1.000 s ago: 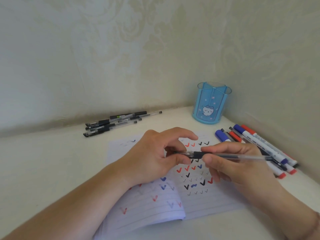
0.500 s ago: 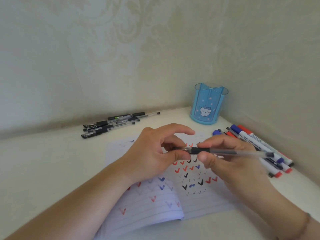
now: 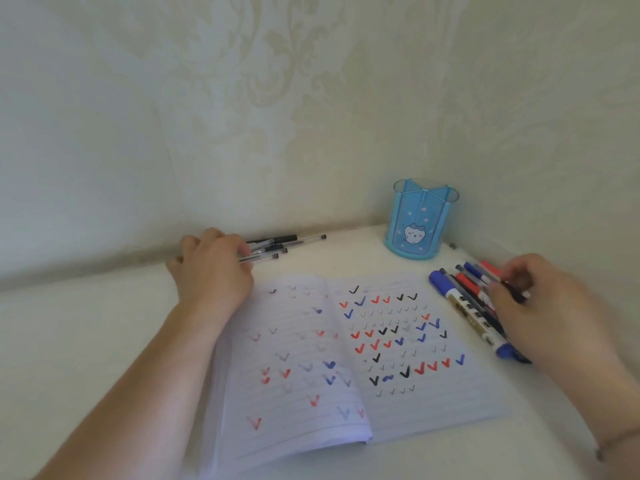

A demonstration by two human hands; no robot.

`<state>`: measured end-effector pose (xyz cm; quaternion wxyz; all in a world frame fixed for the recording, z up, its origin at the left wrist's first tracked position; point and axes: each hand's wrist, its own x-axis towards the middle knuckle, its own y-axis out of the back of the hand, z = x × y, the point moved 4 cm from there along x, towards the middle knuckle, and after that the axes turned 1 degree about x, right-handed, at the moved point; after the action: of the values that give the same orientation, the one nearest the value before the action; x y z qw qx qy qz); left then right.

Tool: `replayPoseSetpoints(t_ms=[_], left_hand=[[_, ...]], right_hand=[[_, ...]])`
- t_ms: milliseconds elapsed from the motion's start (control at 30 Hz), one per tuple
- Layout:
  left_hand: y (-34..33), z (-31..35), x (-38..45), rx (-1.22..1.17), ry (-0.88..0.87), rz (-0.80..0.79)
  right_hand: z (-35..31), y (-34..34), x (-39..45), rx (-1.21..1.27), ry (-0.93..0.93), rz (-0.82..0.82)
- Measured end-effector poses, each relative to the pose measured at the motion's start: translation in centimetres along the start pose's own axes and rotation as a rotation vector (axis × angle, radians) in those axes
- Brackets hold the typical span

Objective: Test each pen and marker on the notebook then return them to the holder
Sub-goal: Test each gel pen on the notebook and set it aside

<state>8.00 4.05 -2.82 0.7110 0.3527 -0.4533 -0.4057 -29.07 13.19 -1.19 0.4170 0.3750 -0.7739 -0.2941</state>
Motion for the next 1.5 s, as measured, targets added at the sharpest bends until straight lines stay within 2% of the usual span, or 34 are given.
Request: replayPoseSetpoints(t_ms=[233,400,533,600,667,733,833,933,1000,1067,1233,1367,1500], left_hand=[[-0.6,-1.5,0.4,0.077,0.112,-0.016],[-0.9,-1.7,0.6,0.081,0.136,-0.036],[-1.1,-1.5,0.7,0.107,0.107,-0.048],[-0.5,-0.7,0.7,-0.024,0.017,0.007],[0.8,1.3,0.0,-0.354,-0.186,0.055],[2.5,4.3,-2.3,-0.649,-0.415,-0.027],[2.9,8.3,-6.6,-0.687,-0.764,-0.235],[1.7,9.8,-9.1,-0.635,-0.961,-0.351],[1.2,9.9,-9.2,-0.646,-0.975,-0.381],[1.0,9.8,-8.8,-0.634,-0.966,-0.348],[1.8,9.7,-8.9,-0.593,-0.962,-0.287],[1.6,10.1,-10.0,-0.609,-1.008,-0.422],[1.3,10.0,-10.1,-0.701,-0.988,-0.527]], right_hand=[[0.2,-1.2,-0.2,-0.217,0.036,-0.145],[0.4,-1.2,-0.1,-0.215,0.045,-0.139],[0.0,-0.6,-0.1,-0.182,0.055,-0.058],[-0.5,-0.1,-0.4,-0.117,0.072,0.008],[-1.3,0.1,-0.8,0.001,0.124,0.048],[-2.2,-0.4,-1.4,0.151,0.208,0.002],[-3.8,-1.7,-2.4,0.362,0.367,-0.16],[-4.7,-2.4,-3.1,0.496,0.485,-0.228],[-5.1,-2.5,-3.5,0.553,0.535,-0.238],[-5.5,-2.3,-3.9,0.642,0.563,-0.258],[-6.4,-1.9,-4.8,0.963,0.443,-0.361],[-7.1,-2.4,-5.8,0.857,0.493,-0.462],[-7.2,-2.2,-5.7,0.718,0.588,-0.427]])
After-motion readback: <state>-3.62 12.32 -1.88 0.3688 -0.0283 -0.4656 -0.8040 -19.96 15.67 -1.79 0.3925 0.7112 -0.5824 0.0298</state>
